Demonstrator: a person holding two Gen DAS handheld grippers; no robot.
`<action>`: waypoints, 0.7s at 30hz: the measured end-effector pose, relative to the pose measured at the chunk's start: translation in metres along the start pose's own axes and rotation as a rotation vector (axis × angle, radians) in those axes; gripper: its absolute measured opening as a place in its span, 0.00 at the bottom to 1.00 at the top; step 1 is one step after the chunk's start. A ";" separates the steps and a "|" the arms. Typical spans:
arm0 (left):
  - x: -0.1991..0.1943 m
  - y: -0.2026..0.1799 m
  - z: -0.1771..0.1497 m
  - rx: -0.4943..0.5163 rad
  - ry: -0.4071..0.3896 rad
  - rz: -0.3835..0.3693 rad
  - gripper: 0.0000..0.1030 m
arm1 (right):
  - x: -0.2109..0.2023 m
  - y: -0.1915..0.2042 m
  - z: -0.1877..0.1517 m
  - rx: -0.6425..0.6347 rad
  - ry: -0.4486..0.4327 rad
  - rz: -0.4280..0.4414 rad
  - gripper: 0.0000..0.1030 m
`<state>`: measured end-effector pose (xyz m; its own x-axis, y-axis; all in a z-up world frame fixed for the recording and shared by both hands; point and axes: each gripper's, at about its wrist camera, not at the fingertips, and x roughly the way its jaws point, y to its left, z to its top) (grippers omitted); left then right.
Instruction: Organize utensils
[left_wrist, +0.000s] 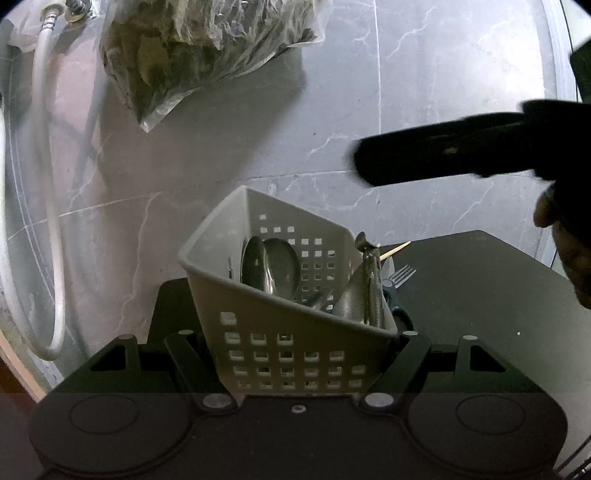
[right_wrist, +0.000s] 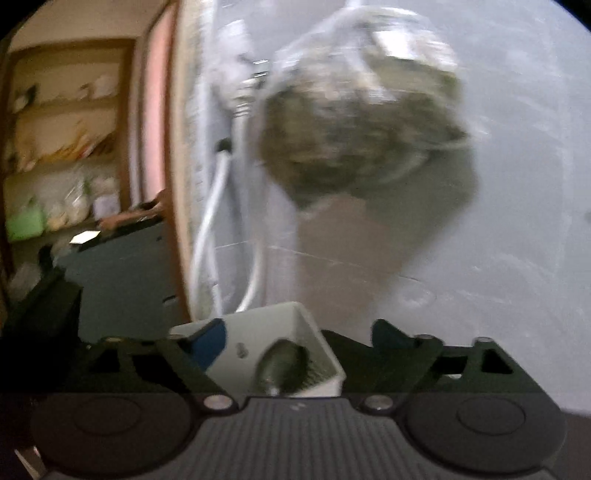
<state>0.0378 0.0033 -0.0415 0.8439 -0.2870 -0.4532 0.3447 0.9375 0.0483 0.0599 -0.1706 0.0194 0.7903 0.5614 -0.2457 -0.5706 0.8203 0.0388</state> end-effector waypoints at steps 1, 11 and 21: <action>0.001 0.000 0.001 -0.002 0.001 0.004 0.74 | -0.004 -0.011 -0.002 0.017 0.012 -0.026 0.94; 0.002 -0.011 0.005 -0.046 0.027 0.084 0.74 | 0.043 -0.112 -0.053 0.115 0.315 -0.120 1.00; -0.001 -0.019 0.007 -0.085 0.051 0.156 0.74 | 0.105 -0.169 -0.048 0.251 0.344 0.079 1.00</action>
<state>0.0331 -0.0151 -0.0353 0.8618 -0.1282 -0.4908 0.1733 0.9837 0.0474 0.2287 -0.2558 -0.0593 0.6015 0.5889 -0.5398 -0.5206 0.8015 0.2943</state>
